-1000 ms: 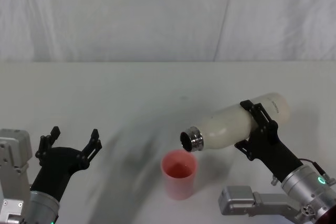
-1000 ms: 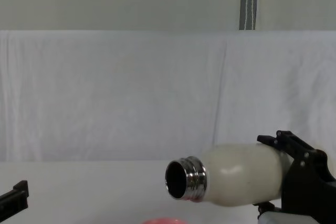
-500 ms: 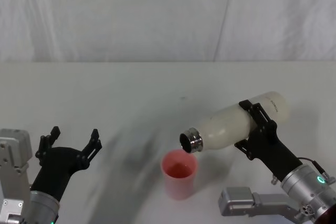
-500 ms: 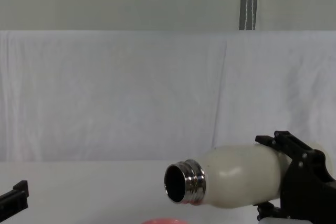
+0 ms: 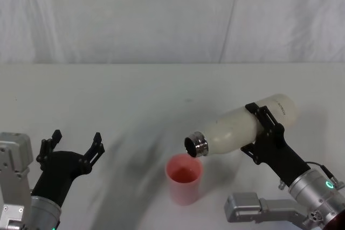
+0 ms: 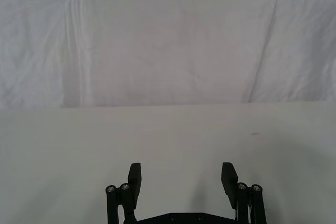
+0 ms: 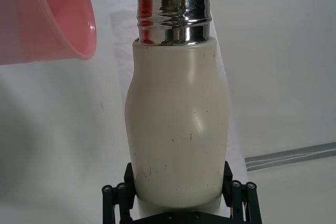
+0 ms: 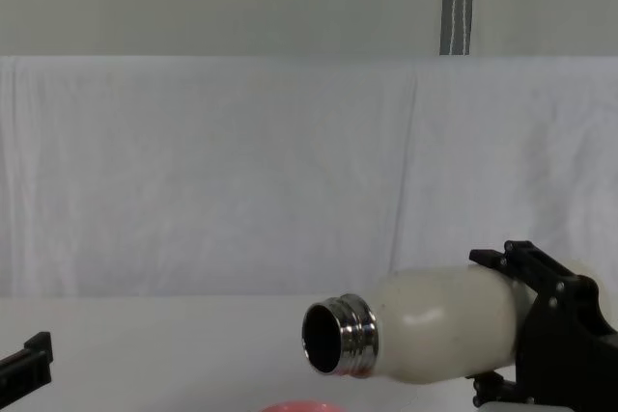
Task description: Grasp the thermos with one hand and pour water into the cup lid.
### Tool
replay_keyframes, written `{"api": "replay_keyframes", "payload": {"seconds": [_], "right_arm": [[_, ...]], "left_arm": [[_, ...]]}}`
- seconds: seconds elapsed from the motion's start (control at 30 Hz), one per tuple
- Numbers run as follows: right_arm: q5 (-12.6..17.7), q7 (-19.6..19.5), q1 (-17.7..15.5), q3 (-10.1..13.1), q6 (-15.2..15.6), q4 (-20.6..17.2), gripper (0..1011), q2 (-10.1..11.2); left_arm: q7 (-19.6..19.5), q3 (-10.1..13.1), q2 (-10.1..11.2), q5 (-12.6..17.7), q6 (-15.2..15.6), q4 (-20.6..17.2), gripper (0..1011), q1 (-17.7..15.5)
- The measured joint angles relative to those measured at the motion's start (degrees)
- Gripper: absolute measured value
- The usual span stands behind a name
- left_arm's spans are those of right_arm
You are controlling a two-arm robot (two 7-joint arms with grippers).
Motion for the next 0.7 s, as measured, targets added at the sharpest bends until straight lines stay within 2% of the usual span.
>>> {"api": "replay_keyframes", "payload": {"seconds": [0.7], "right_arm": [[-0.8,-0.1,0.3,-0.5,0.2,0.2,950,0.6]], "left_arm": [[0.0,0.0,0.0,0.0,0.0,0.0,1001,0.0]]}}
